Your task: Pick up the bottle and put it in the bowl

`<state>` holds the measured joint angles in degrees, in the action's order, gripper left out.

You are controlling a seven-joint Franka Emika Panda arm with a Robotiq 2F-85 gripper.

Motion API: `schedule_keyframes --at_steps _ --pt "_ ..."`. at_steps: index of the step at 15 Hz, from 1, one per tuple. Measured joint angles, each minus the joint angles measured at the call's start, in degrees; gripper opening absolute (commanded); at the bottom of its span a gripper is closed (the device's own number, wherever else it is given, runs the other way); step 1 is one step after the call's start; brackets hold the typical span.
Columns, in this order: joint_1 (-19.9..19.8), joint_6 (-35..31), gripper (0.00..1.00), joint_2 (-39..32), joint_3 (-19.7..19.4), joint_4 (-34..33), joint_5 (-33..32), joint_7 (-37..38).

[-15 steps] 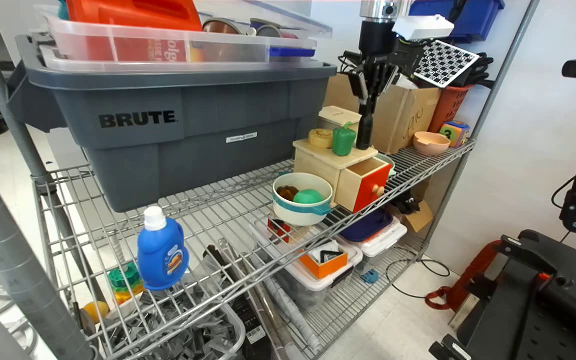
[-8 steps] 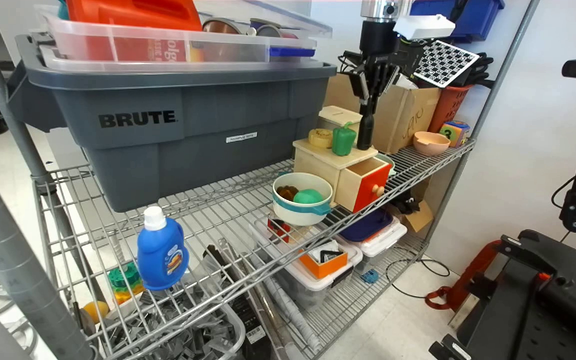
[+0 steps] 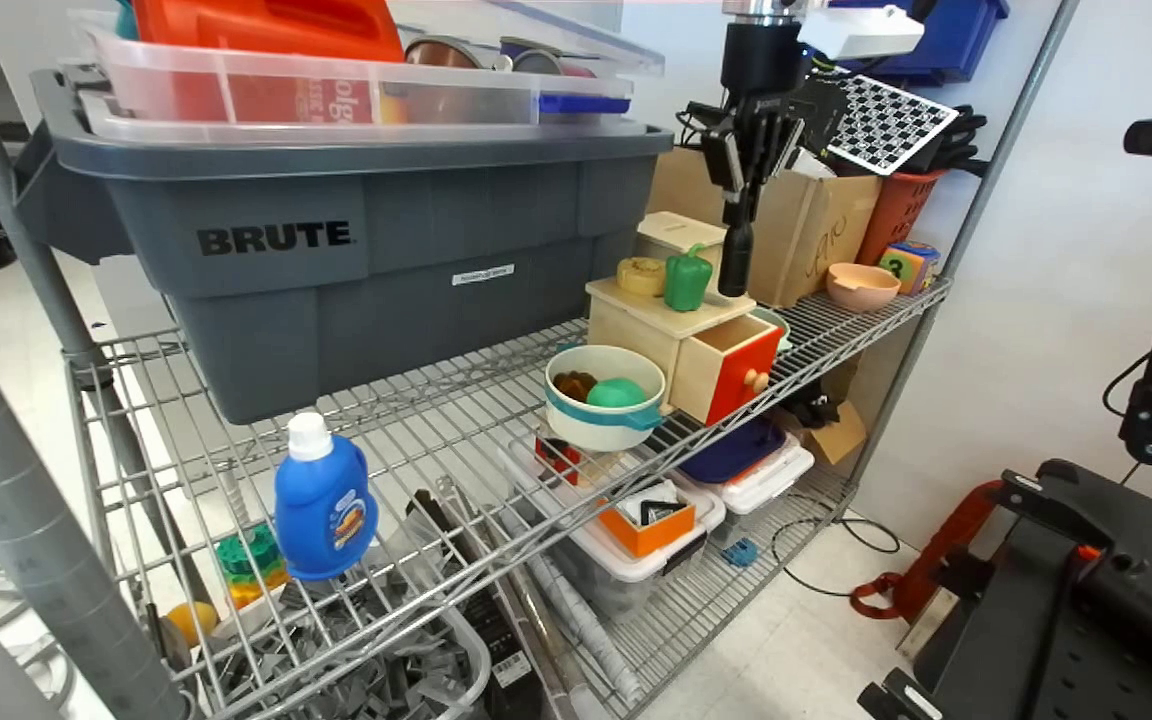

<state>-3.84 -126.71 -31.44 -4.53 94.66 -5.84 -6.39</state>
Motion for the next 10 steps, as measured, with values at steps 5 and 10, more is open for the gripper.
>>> schedule_keyframes --at_steps 5,10 --pt "1.5 -0.1 0.05 2.9 0.0 3.5 -1.9 0.8" --pt "2.8 -0.1 0.05 4.9 0.2 6.0 -3.7 2.4"
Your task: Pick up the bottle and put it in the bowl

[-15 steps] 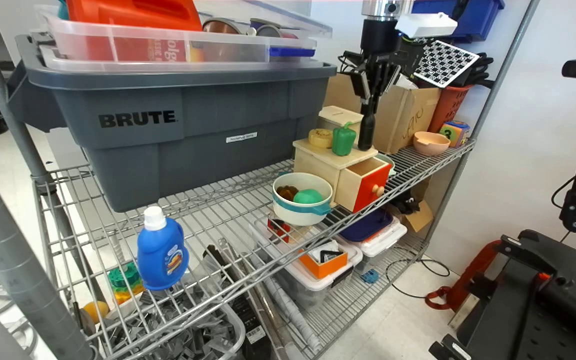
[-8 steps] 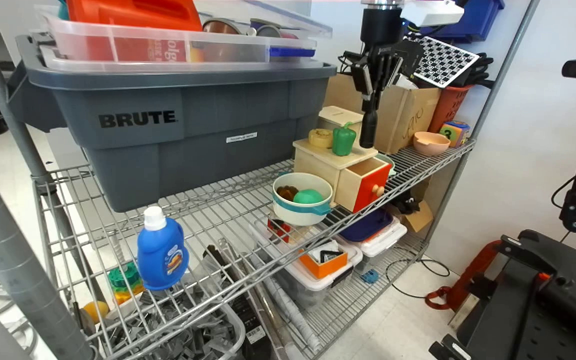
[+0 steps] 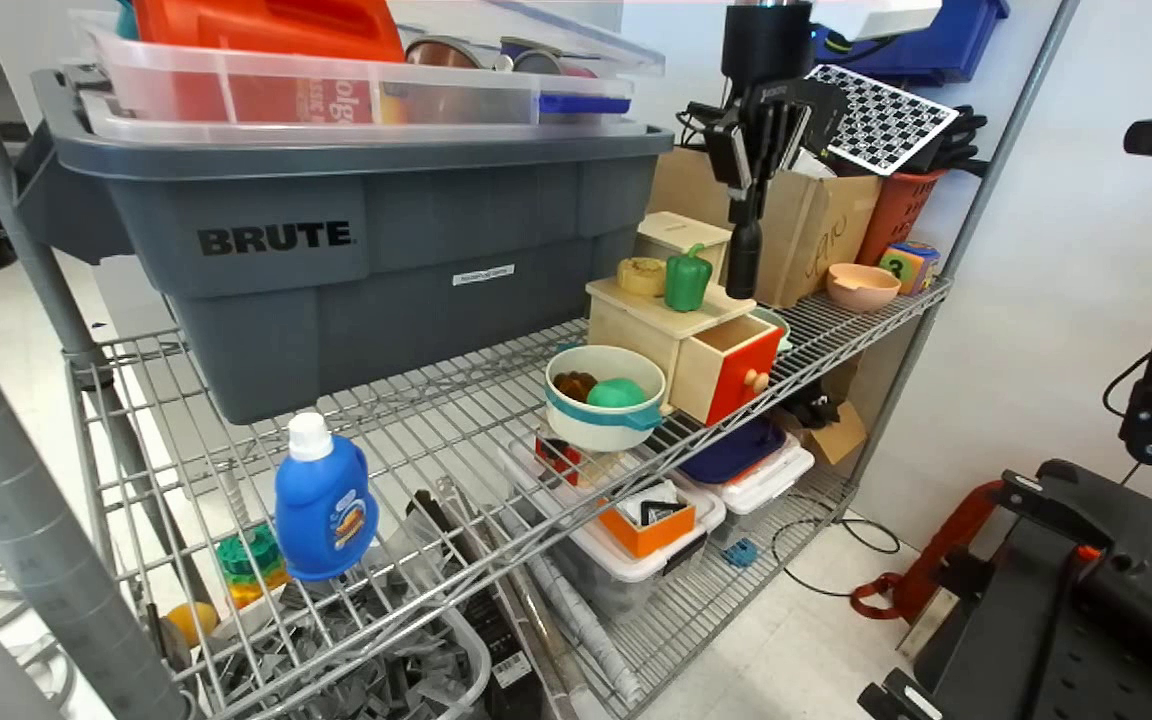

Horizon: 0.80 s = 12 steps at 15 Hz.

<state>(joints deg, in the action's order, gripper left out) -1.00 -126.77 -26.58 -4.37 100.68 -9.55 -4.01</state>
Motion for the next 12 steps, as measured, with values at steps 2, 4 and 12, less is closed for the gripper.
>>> schedule_keyframes --at_steps 2,4,12 --pt "0.4 0.0 0.05 0.8 0.1 0.9 -0.5 0.7" --pt "0.5 -0.1 0.05 1.6 0.1 1.9 -0.6 1.1" --pt "0.5 -0.1 0.05 2.5 0.2 3.1 -1.4 2.3"
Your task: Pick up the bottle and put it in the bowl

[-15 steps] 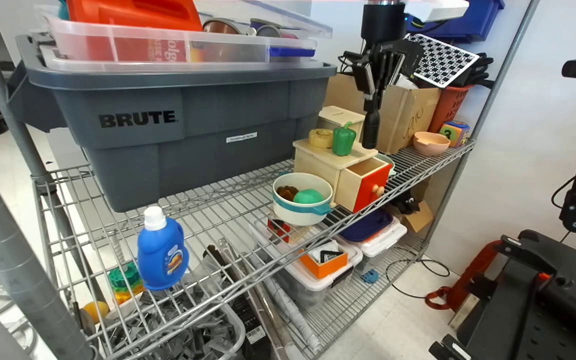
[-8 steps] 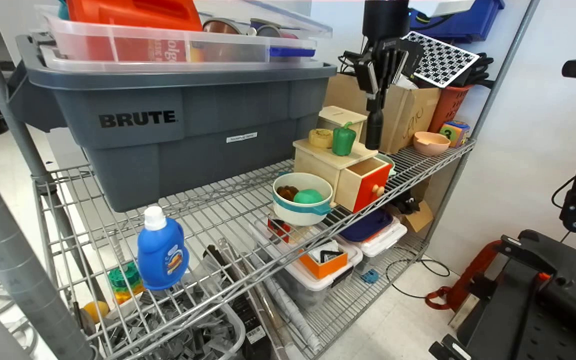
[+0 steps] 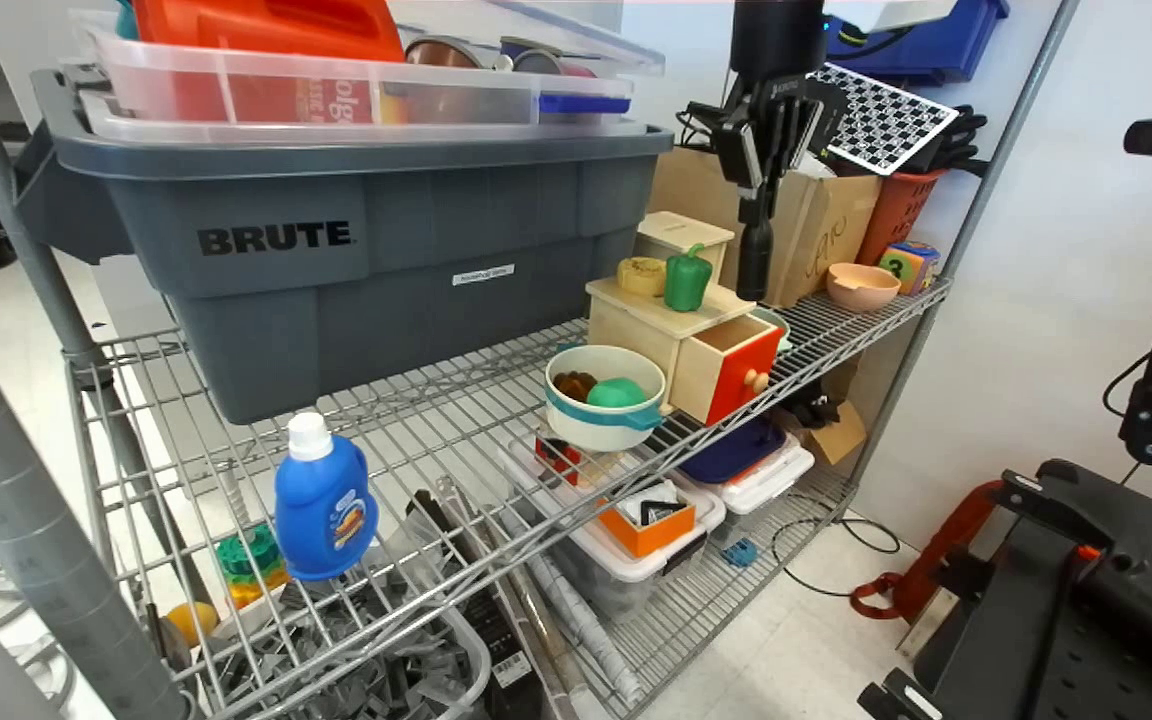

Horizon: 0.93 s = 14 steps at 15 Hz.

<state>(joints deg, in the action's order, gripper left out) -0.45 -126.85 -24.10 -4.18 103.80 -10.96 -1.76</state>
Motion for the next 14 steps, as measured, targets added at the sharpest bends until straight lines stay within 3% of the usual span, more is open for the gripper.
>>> schedule_keyframes --at_steps 14 --pt "-1.2 0.0 0.05 1.0 -0.6 0.0 -0.1 0.4"
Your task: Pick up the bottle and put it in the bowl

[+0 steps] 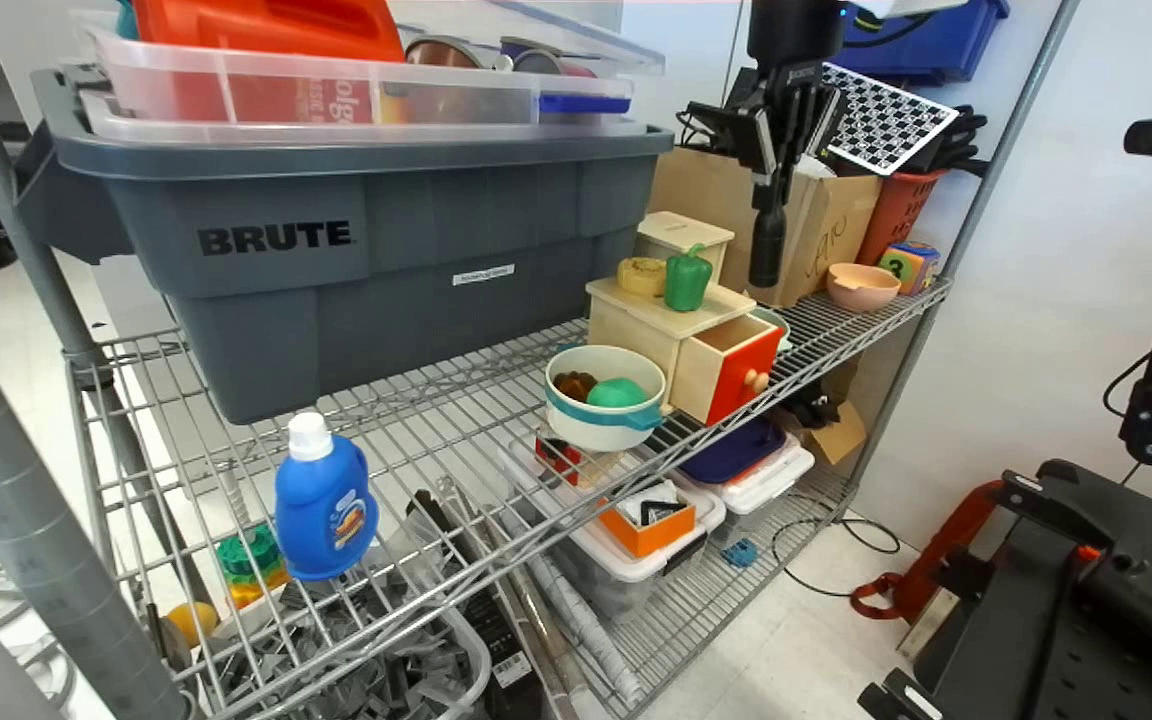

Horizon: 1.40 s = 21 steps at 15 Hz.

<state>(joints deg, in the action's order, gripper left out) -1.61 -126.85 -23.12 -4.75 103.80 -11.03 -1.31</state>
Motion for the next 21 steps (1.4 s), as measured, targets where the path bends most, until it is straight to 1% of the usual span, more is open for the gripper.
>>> schedule_keyframes --at_steps 8,21 --pt "-2.2 0.0 0.05 0.1 -0.6 -0.8 0.0 0.0" --pt "-2.7 0.0 0.05 0.9 -0.8 -2.4 0.0 0.0"
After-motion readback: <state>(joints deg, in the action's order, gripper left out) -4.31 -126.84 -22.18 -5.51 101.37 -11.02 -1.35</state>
